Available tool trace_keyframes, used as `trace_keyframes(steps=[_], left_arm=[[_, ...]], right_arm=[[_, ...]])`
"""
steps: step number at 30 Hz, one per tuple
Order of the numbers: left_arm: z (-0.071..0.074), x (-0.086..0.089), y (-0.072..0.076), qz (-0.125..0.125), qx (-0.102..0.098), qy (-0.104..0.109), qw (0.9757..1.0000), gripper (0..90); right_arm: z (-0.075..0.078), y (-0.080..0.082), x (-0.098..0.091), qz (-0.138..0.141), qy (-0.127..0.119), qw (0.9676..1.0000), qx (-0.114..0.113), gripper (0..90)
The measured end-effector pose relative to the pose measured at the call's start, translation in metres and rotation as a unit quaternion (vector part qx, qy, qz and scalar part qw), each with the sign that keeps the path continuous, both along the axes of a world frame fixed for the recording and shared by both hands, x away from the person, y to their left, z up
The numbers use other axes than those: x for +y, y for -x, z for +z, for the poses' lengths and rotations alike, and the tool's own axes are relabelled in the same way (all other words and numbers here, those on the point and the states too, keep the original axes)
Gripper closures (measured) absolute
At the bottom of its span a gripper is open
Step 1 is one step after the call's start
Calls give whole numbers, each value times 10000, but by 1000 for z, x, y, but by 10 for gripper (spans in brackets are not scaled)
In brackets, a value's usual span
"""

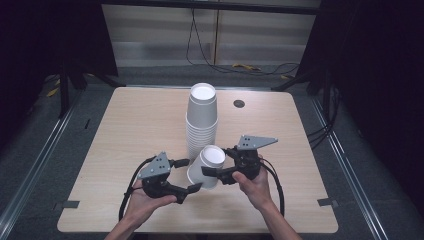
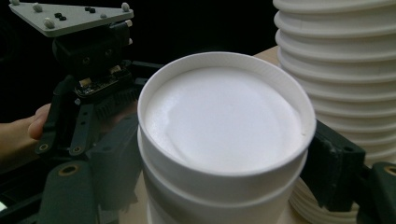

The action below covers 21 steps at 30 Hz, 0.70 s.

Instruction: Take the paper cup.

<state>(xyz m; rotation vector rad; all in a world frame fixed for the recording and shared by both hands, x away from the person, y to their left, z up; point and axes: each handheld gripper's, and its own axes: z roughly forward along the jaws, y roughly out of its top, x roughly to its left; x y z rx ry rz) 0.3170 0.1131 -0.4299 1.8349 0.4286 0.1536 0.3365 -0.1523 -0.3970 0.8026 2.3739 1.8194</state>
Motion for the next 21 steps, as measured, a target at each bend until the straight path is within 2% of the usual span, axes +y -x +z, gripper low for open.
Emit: trace_keyframes(steps=[3, 4, 12, 18, 21], left_arm=[[-2, -2, 0, 36, 14, -15, 10000, 164], [-2, -2, 0, 58, 8, -77, 10000, 164], [-6, -7, 0, 41, -25, -29, 10000, 124], [-7, -11, 0, 88, -40, -102, 9999, 92], [-8, -12, 0, 64, -26, -56, 10000, 94]], right_arm=[[-1, 0, 3, 1, -10, 10000, 29, 233], [-1, 0, 4, 8, -28, 10000, 16, 233], [-5, 3, 13, 67, -67, 9999, 111, 234], [-6, 4, 18, 105, -83, 9998, 112, 234], [-6, 4, 20, 123, -101, 9998, 114, 234]])
